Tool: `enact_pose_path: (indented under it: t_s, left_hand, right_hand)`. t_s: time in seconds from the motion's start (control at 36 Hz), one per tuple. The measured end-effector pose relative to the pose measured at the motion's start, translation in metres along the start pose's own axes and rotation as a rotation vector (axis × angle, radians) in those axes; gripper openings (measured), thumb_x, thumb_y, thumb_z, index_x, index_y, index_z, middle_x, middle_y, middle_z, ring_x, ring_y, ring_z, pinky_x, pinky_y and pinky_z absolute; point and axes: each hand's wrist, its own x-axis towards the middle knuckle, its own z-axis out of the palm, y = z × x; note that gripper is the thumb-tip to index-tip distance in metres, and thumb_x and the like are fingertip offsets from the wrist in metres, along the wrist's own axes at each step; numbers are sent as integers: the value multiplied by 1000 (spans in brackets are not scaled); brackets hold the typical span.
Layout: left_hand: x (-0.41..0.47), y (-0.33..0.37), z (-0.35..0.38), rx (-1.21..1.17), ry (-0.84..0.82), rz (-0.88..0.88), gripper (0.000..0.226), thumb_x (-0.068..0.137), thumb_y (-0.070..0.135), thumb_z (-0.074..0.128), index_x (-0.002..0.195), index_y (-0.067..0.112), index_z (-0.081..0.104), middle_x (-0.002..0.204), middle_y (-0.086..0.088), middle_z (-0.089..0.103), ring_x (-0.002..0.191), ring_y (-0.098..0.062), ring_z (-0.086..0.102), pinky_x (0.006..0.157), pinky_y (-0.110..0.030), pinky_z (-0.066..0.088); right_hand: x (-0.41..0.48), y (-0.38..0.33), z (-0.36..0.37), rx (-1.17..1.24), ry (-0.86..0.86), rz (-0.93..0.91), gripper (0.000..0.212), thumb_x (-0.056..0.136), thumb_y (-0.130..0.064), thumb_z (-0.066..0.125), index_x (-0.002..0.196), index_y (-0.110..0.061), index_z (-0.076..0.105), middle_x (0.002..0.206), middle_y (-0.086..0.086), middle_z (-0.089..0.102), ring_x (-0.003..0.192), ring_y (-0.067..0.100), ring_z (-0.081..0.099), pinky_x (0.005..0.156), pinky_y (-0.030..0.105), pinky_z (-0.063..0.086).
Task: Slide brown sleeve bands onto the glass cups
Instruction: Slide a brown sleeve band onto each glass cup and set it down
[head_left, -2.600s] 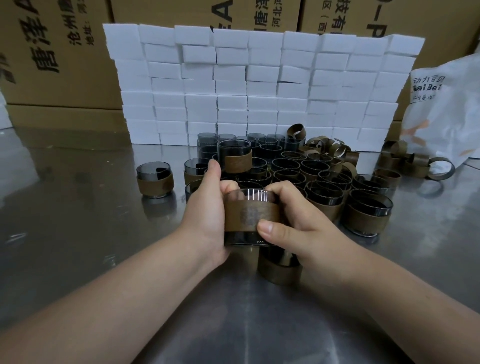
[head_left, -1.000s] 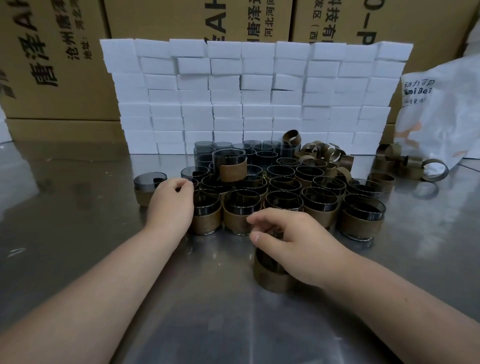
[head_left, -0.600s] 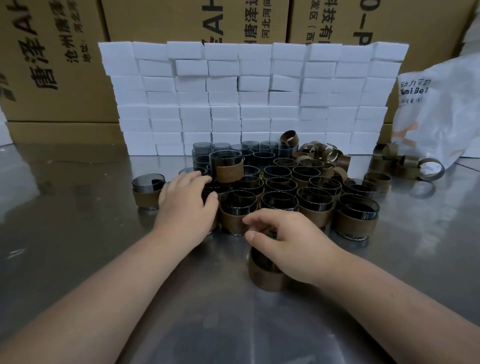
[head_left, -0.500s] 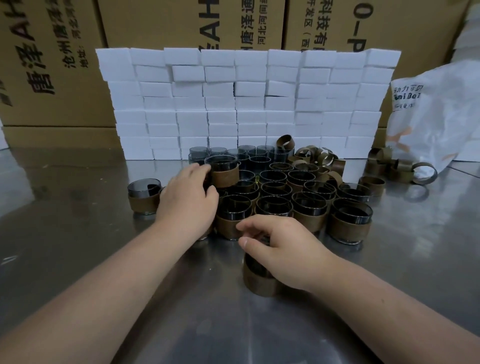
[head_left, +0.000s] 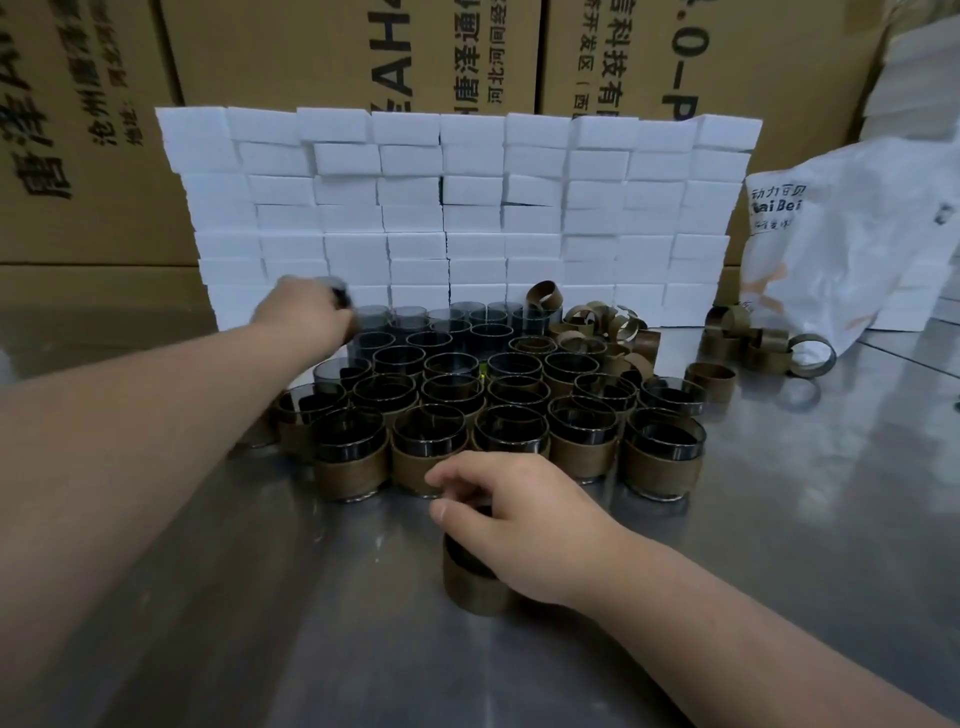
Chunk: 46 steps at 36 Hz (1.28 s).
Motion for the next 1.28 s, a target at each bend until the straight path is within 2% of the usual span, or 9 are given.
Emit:
enact_pose_path:
  t_s: [0.11,0.22,0.33,0.47,0.72,0.81,0.97,1.11,1.28]
  left_hand:
    - [5,-31,8,208,-190,-138,31,91,7,36,112,13,59,119,-22,52,94,-35,56,67,-32,48]
    - [0,-34,21,277,-331,-165,35,100,16,34,128,5,51,134,-17,49,118,-32,49,97,-35,42]
    - [1,-32,21,8,-332,-203,38,98,21,39,112,-8,58,118,-26,56,110,-39,51,85,-39,40]
    - [-10,-13,7,-142,-114,-129,29,94,15,33,72,9,51,83,-14,52,77,-29,48,73,-34,39]
    - [-136,69,-1,-502,189,290,20,84,19,45,89,25,63,87,14,53,88,-10,49,79,-26,37]
    - [-179,81,-1,-559,113,408,17,74,21,44,82,23,59,83,8,57,83,-14,52,77,-31,42]
    - [-204,72,22,-361,-272,584,62,86,32,52,140,34,22,119,18,46,109,-1,40,97,-20,32]
    - [-189,61,26,-251,-249,667,56,86,35,56,139,26,39,136,13,44,124,-4,33,107,-17,17]
    - [-184,60,30,-248,-251,706,56,82,31,60,136,26,45,134,13,46,124,-3,29,108,-26,25]
  right_hand:
    - [-1,-3,-1,-22,-27,-31,33,92,-39,50,123,-29,56,103,-13,63,102,5,54,90,27,44]
    - [-1,-3,-1,-35,-41,-49,34,93,-37,49,124,-26,55,104,-10,63,102,8,54,90,28,43]
    - [0,-1,-1,-28,-32,-37,33,93,-38,50,123,-27,56,102,-12,63,101,7,54,90,29,44]
    - [0,2,3,-29,-6,-36,31,92,-38,50,121,-28,58,104,-11,64,102,6,55,89,27,44]
    - [6,9,-5,-80,381,25,23,94,-29,46,90,-22,67,84,-7,65,83,13,58,70,29,42]
    - [9,18,-10,-13,511,104,19,92,-26,50,88,-20,67,83,-1,68,82,19,60,72,34,46]
    - [15,40,-16,134,656,227,19,92,-28,50,81,-26,64,64,-9,60,65,8,57,65,33,48]
    - [17,44,-15,250,694,240,24,90,-31,49,68,-32,60,60,-13,61,51,2,51,57,30,43]
    - [14,32,-10,278,669,124,16,88,-33,49,79,-37,61,66,-12,61,56,4,53,60,37,51]
